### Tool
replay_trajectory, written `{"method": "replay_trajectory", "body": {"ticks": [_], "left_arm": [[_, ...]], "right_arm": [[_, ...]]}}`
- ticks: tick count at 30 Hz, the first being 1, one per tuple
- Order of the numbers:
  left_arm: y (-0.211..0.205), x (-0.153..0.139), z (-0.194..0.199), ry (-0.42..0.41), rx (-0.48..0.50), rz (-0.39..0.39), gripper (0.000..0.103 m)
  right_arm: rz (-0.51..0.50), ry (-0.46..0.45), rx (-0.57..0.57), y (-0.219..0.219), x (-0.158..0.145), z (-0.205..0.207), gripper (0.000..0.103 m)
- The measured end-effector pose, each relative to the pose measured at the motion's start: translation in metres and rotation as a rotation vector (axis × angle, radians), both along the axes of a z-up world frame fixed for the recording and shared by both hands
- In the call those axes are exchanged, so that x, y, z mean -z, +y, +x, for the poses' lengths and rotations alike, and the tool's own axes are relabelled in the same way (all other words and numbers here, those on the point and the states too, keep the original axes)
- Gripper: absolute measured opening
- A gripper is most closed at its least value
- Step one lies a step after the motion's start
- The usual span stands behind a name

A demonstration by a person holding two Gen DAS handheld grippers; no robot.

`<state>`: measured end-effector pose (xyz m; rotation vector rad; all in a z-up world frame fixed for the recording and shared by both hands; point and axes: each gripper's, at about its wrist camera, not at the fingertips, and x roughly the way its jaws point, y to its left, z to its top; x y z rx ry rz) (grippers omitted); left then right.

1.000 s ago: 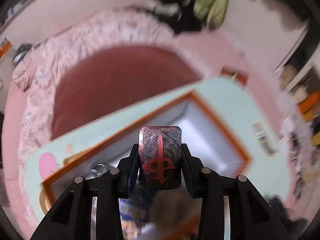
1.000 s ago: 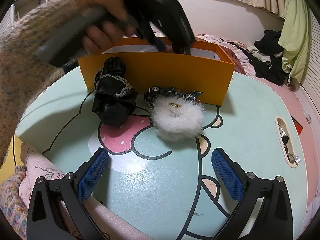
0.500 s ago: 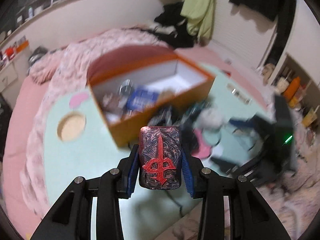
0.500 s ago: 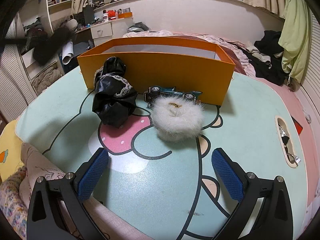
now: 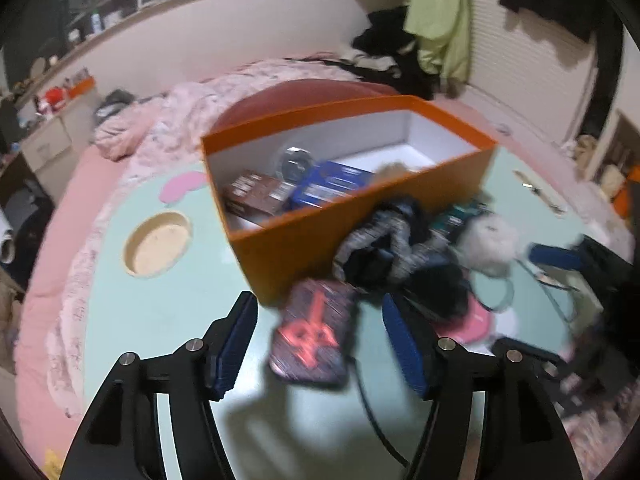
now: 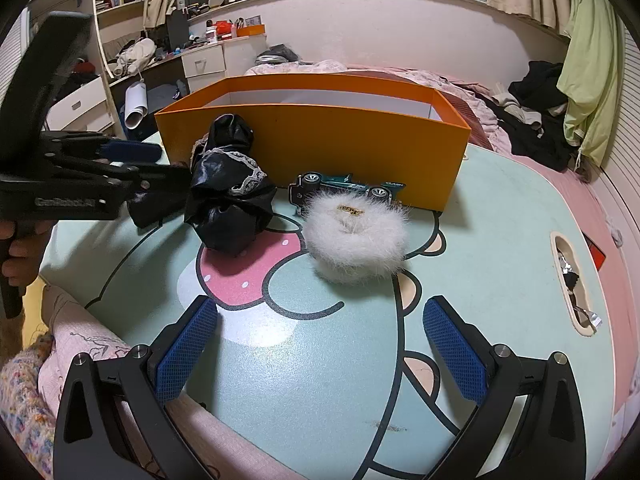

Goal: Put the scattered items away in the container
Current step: 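Lift the dark block out and set it on the table before the box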

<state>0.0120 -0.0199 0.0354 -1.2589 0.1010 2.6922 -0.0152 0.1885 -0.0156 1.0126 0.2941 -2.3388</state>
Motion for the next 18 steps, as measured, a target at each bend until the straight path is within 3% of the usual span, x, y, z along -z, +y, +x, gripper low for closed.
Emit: {"method": "replay_trajectory", "body": {"ticks": [3,8,13,18], "left_arm": [[0.0,0.0,0.02,0.023,-0.029,-0.011,0.089],[-0.001,0.012,0.05,0.045,-0.091,-0.02,0.094],[-0.006,0.032,0.047,0.026,-0.125,-0.013,0.103],[-0.008,0.034,0.049,0.057,-0.13,-0.011,0.103]], "right_arm": [[0.0,0.0,0.0,0.0,0.0,0.0,0.103],[0.0,0.0,0.0,0.0,0.0,0.001,0.103],[0.0,0.0,-0.001,0.0,0.0,0.001,0.103],[0.001,0.002,-0.003,-0.001,0.0,0.001,0.103]]}}
